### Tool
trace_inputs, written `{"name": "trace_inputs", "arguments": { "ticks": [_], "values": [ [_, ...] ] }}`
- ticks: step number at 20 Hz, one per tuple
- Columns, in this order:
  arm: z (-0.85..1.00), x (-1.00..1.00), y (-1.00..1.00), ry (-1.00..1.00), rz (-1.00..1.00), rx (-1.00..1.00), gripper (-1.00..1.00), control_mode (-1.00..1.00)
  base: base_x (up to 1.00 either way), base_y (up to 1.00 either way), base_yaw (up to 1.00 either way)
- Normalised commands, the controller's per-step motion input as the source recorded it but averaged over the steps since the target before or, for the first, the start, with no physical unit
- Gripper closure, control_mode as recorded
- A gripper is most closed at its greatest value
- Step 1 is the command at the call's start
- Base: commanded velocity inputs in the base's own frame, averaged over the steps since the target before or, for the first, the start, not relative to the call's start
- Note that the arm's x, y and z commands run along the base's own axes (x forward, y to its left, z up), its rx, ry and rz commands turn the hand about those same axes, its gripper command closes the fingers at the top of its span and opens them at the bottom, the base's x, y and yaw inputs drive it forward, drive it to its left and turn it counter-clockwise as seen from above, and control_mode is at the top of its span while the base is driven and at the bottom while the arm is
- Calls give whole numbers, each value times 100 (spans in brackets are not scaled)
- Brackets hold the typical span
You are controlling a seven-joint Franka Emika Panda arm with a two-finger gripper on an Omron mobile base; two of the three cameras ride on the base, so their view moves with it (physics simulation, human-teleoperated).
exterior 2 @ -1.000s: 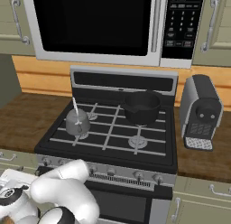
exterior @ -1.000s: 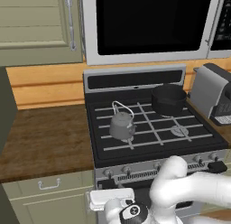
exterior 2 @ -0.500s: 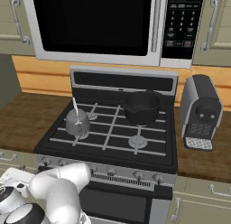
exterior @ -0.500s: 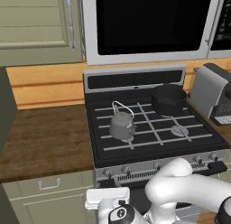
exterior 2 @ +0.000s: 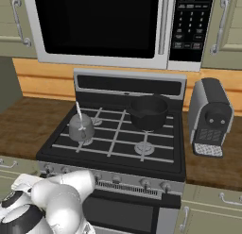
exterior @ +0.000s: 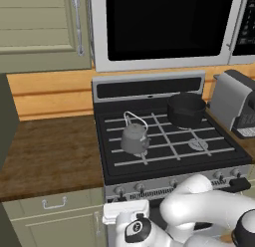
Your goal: Pick the kettle from the counter and place it on a stove burner. Then turn the burner on.
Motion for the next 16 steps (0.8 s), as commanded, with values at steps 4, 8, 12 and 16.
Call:
{"name": "trace_inputs", "arguments": {
  "ticks": [4, 8, 12, 16],
  "values": [
    [0, 66, 0, 0, 0, 0, -100, -100, 0, 0, 0],
    [-5, 25, 0, 0, 1, 0, -100, -100, 0, 0, 0],
    [-32, 5, -17, 0, 2, 0, -100, -100, 0, 0, 0],
    [-37, 0, -36, 0, 2, 0, -100, -100, 0, 0, 0]
  ]
}}
